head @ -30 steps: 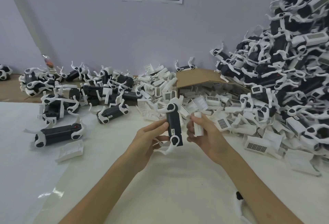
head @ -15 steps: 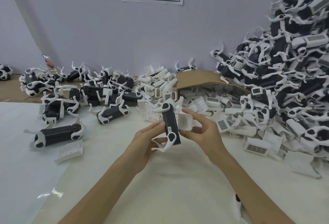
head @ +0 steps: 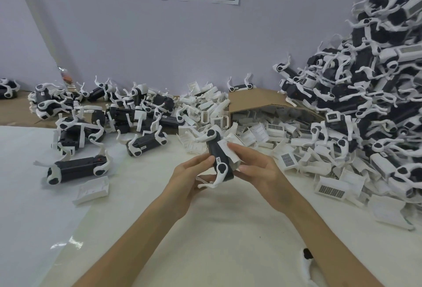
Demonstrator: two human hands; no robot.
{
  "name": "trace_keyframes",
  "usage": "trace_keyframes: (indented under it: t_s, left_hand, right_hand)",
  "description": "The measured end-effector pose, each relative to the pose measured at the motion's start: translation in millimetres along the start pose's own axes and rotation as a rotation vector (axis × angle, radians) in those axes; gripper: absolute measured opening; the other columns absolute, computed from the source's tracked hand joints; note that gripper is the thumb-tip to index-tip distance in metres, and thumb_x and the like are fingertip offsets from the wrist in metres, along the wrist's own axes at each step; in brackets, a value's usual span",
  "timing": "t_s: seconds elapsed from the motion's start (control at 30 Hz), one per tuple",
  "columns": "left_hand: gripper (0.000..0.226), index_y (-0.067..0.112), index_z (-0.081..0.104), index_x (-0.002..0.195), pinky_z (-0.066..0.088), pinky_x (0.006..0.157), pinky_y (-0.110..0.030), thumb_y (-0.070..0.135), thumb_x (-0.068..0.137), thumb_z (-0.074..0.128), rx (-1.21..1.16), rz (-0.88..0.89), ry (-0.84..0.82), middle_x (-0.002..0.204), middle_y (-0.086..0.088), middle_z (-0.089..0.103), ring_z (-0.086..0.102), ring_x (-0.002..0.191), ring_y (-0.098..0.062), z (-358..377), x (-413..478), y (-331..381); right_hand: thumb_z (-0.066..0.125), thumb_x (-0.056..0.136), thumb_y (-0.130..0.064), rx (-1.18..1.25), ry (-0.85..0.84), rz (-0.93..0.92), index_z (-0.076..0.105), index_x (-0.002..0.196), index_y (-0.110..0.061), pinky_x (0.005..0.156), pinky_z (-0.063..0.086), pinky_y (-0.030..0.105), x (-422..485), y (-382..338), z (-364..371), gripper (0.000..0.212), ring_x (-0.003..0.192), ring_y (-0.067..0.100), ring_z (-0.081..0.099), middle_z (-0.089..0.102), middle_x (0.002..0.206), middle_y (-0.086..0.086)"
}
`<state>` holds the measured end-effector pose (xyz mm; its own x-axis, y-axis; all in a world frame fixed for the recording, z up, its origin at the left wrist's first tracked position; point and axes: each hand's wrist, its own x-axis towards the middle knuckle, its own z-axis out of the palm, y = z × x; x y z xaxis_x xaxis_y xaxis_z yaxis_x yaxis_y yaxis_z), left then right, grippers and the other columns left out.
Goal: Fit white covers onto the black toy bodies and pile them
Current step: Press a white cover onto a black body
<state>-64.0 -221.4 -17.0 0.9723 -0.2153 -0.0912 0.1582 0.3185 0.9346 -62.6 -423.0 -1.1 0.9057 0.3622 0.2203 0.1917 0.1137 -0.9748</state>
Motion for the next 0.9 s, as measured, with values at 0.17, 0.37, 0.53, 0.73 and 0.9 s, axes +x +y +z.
trace_keyframes:
  t_s: [0.17, 0.37, 0.53, 0.73, 0.9]
  left_hand:
    - [0.038, 0.012, 0.069, 0.125, 0.051, 0.095, -0.036, 0.028, 0.09, 0.071, 0.037, 0.007, 0.066, 0.117, -0.008, 0.074, 0.07, 0.094, -0.027, 5.0, -3.1, -0.3]
    - [0.037, 0.01, 0.069, 0.12, 0.056, 0.072, -0.026, 0.031, 0.09, 0.073, 0.084, 0.006, 0.114, 0.11, -0.005, 0.077, 0.073, 0.089, -0.022, 4.7, -2.9, -1.7]
    - [0.033, 0.012, 0.07, 0.119, 0.054, 0.082, -0.032, 0.03, 0.092, 0.071, 0.125, 0.033, 0.111, 0.105, -0.002, 0.078, 0.074, 0.079, -0.017, 4.5, -3.7, -2.4]
    - [0.022, 0.012, 0.075, 0.105, 0.052, 0.066, -0.021, 0.028, 0.098, 0.061, 0.12, 0.012, 0.053, 0.1, -0.003, 0.076, 0.069, 0.076, -0.017, 6.5, -4.7, 1.5]
    - [0.038, 0.012, 0.072, 0.118, 0.048, 0.093, -0.035, 0.04, 0.094, 0.063, 0.141, 0.023, 0.024, 0.114, -0.01, 0.075, 0.069, 0.109, -0.031, 10.7, -4.0, 1.5]
  right_hand:
    - [0.053, 0.085, -0.012, -0.067, -0.108, 0.039, 0.044, 0.148, -0.024, 0.113, 0.041, 0.04, -0.7, -0.5, 1.1, 0.064, 0.135, 0.02, 0.052, 0.055, 0.146, 0.002]
    - [0.061, 0.087, -0.021, -0.182, -0.253, 0.084, 0.019, 0.158, -0.027, 0.116, 0.035, 0.036, -1.5, 2.7, 2.8, 0.083, 0.145, 0.01, 0.037, 0.041, 0.157, -0.007]
    - [0.066, 0.084, -0.028, -0.179, -0.273, 0.093, 0.017, 0.158, -0.03, 0.118, 0.032, 0.038, -1.0, 2.2, 2.9, 0.088, 0.146, 0.011, 0.035, 0.041, 0.157, -0.01]
    - [0.05, 0.102, -0.018, -0.041, -0.038, 0.038, 0.038, 0.152, -0.026, 0.104, 0.048, 0.038, 2.6, 2.0, 0.5, 0.051, 0.14, 0.014, 0.046, 0.049, 0.15, -0.017]
    - [0.043, 0.101, 0.005, -0.114, 0.007, -0.015, 0.048, 0.144, -0.024, 0.099, 0.052, 0.031, 2.8, 1.1, -1.7, 0.052, 0.13, 0.011, 0.056, 0.059, 0.14, -0.014]
